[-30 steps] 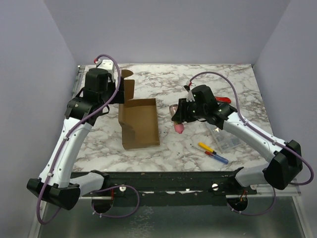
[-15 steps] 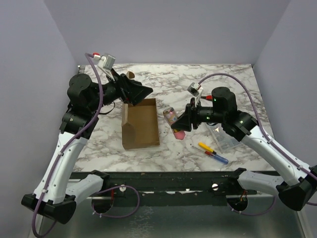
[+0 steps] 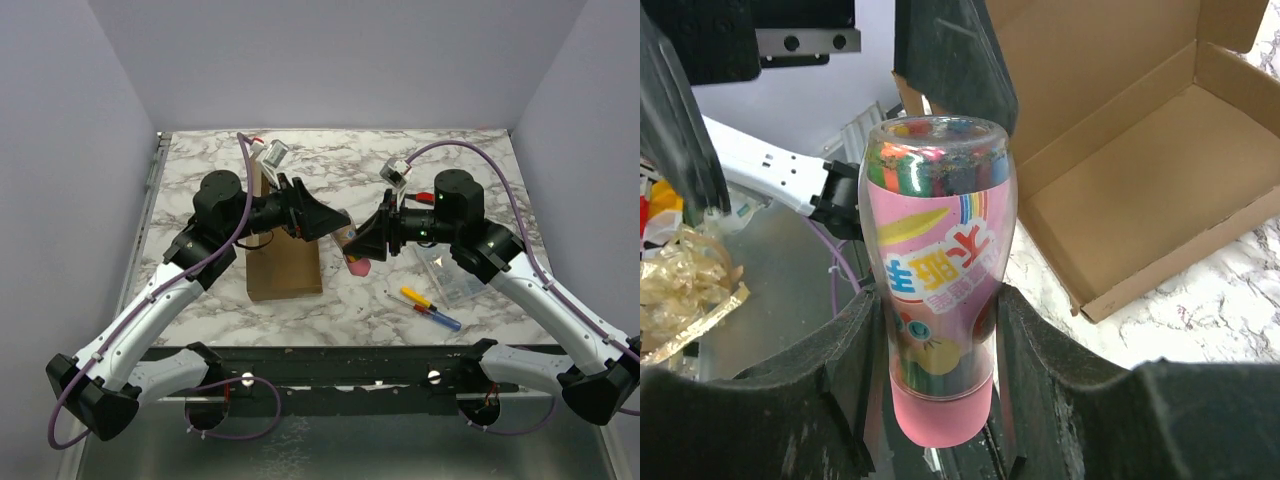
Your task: Unpack the express box
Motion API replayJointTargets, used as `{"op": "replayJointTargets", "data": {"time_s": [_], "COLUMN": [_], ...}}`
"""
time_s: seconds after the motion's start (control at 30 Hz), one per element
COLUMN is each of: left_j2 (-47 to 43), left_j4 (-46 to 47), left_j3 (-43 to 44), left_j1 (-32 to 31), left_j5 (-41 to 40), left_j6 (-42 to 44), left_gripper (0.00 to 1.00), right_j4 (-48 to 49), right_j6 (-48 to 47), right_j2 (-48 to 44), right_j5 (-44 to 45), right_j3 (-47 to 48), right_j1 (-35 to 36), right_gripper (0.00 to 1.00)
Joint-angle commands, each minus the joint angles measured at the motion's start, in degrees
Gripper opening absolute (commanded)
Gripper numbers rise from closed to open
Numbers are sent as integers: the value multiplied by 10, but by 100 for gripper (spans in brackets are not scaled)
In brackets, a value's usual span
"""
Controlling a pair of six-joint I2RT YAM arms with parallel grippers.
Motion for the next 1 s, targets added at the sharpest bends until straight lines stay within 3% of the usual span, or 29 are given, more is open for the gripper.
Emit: {"op": "replayJointTargets", "data": {"time_s": [0.0, 0.23, 0.3, 0.43, 0.5, 0.6, 0.7, 0.97], "left_j2": [24, 38, 45, 57, 56, 43, 26, 14], "left_j4": [30, 35, 41, 44, 62, 106, 169, 261], "left_j3": [-6, -9, -7, -9, -13, -28, -48, -72], "left_j1": [-24, -27, -29, -30, -29, -28, -26, -21], "left_j5": [-27, -37, -30, -26, -35, -64, -115, -236], "left_j6": [-6, -10, -16, -35, -56, -102, -154, -272], "left_gripper": [93, 85, 74, 37, 24, 0, 0, 0], "right_j4": [22, 27, 32, 27, 19, 19, 66, 292], "right_j6": [-5, 6, 11, 15, 21, 42, 89, 232], "right_j2": [-3, -13, -14, -18, -23, -33, -53, -119], "right_j5": [-26, -24, -26, 7, 52, 128, 186, 263], "right_j3": [27, 22, 21, 21, 17, 2, -39, -157], "right_j1": [3, 3, 3, 3, 3, 3, 3, 3], "right_gripper": [0, 0, 0, 2, 20, 62, 97, 100]}}
